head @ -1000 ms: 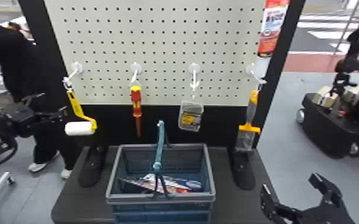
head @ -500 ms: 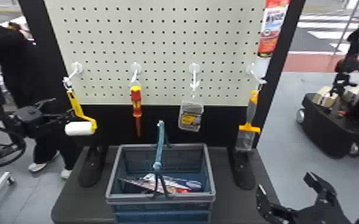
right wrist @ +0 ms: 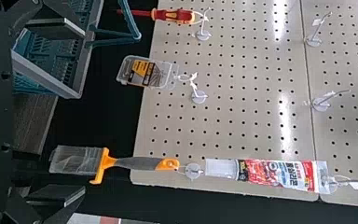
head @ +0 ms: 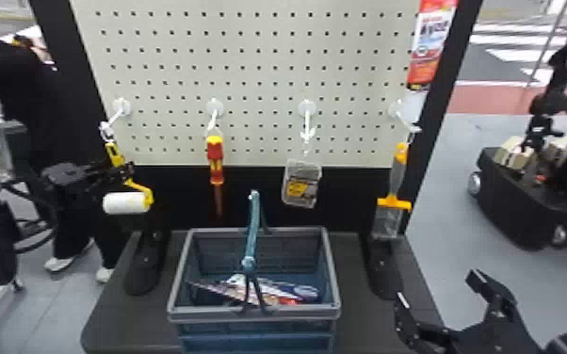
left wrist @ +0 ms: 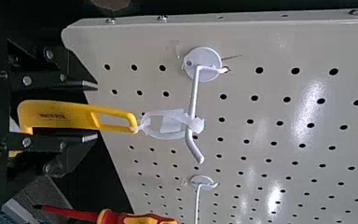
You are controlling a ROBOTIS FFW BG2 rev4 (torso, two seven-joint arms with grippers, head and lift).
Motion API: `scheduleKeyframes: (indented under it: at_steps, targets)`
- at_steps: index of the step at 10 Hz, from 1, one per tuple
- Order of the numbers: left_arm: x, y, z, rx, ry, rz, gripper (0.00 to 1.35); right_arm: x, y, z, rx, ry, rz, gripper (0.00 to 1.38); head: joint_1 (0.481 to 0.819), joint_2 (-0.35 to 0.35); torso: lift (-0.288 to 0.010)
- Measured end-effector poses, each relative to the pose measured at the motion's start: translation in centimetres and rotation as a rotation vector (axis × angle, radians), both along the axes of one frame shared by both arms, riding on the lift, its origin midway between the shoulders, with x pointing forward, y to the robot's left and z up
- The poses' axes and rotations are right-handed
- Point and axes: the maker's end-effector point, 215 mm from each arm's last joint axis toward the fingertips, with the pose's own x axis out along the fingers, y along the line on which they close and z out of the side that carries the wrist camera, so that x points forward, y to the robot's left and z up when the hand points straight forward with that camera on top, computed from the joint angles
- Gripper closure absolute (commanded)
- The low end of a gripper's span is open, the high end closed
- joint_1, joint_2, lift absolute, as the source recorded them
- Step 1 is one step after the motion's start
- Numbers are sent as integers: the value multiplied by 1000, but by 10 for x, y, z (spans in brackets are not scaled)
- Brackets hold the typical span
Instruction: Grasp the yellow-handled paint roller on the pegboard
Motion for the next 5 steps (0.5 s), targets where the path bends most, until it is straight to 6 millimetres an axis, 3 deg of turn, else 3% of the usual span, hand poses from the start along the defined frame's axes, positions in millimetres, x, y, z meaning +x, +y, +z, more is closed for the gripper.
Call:
scheduleKeyframes:
  at_steps: [5]
  targets:
    - [2,2,0,-13,2,12,1208,0,0,-3,-1,8,2,125,549,0,-100]
